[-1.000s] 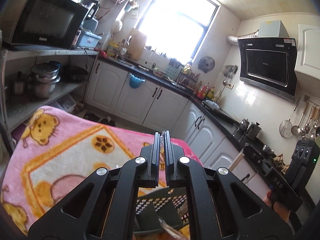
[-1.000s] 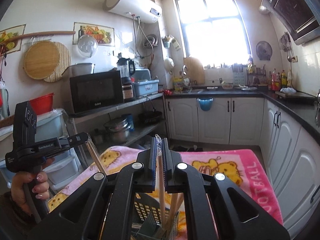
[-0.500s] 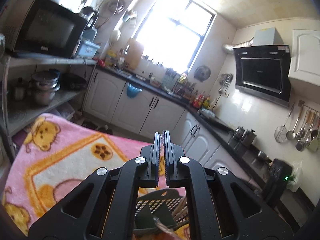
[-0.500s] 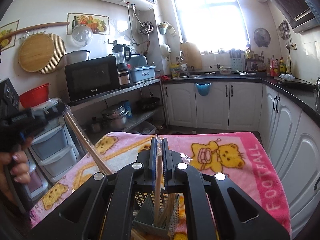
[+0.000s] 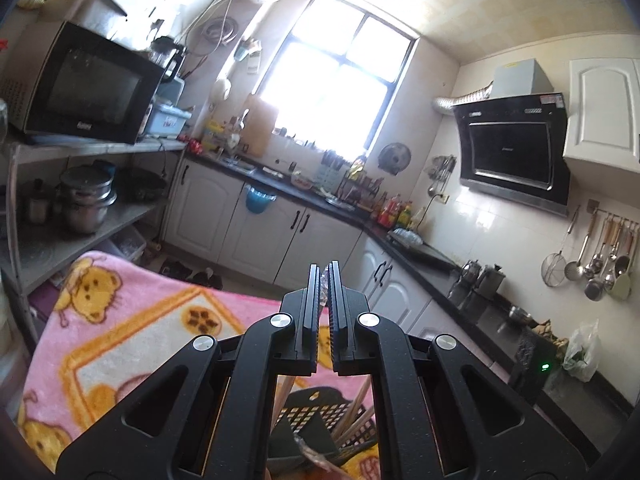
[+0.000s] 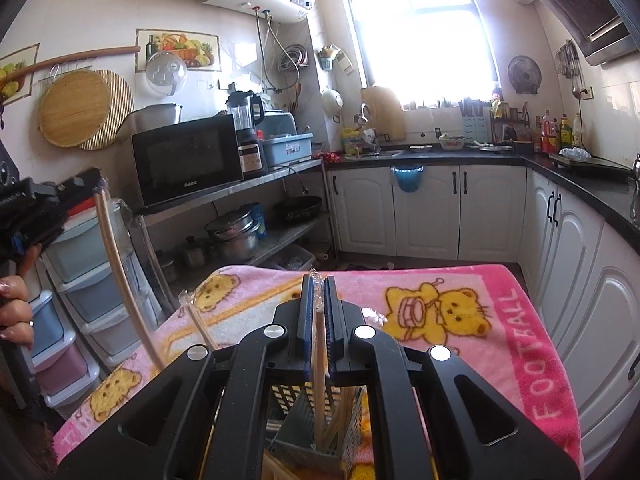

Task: Organize utensils
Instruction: 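Lower the left tool's chopstick into the caddy while the right tool lowers its wrapped chopsticks in, then open both tools to release the chopsticks into the caddy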

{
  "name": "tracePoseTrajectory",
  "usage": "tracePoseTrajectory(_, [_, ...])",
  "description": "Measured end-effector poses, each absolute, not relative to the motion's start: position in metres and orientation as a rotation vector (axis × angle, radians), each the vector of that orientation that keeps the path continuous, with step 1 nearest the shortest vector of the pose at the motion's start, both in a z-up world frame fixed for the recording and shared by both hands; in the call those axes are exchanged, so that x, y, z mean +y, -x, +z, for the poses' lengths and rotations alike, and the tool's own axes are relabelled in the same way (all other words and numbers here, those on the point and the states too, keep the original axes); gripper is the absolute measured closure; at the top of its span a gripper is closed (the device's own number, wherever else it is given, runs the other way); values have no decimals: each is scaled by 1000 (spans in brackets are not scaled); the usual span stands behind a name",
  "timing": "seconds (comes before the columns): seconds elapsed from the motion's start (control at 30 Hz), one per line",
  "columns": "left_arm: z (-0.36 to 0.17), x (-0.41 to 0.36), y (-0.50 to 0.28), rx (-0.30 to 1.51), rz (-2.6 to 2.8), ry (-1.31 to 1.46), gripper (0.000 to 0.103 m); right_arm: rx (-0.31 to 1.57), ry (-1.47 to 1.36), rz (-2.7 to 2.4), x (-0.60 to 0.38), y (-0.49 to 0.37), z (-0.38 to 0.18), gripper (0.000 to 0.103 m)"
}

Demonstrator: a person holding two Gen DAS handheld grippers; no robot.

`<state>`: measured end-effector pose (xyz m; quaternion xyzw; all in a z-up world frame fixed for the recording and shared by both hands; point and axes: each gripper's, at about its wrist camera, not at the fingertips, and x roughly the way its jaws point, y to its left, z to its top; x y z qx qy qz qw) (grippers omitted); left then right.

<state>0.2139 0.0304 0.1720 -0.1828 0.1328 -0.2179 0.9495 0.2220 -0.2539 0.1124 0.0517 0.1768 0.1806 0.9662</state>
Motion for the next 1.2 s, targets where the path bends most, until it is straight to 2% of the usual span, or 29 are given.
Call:
tracePoseTrajectory(0.13, [157, 32, -221, 310, -440, 412, 101, 366, -95, 363, -253, -219, 111, 97])
tracePoseTrajectory(0.3, [165, 31, -217, 290, -455, 421, 101, 372, -97, 361, -255, -219, 112, 95])
tracePoseTrajectory(0.33, [167, 30, -217, 283, -458, 422, 101, 394, -90, 357, -254, -222, 111, 88])
tracePoseTrajectory(0.37, [169, 29, -217, 278, -462, 426, 101, 429, -76, 346, -252, -225, 107, 67])
tracePoseTrajectory(0.4, [170, 29, -217, 272, -472, 435, 101, 434, -72, 334, -251, -225, 106, 52])
tracePoseTrajectory(0.63, [159, 20, -229, 299, -465, 420, 101, 461, -65, 321, -251, -220, 89, 52])
tracePoseTrajectory(0.9, [123, 18, -245, 381, -422, 406, 100, 516, -60, 320, -256, -214, 69, 42])
tracePoseTrajectory(1.0, [110, 18, -248, 426, -408, 411, 81, 533, -60, 319, -257, -213, 62, 40])
tracePoseTrajectory(1.1, [97, 17, -247, 458, -393, 391, 77, 546, -68, 324, -257, -211, 57, 39])
tracePoseTrajectory(1.2, [86, 15, -244, 496, -384, 374, 66, 555, -72, 325, -259, -207, 52, 37])
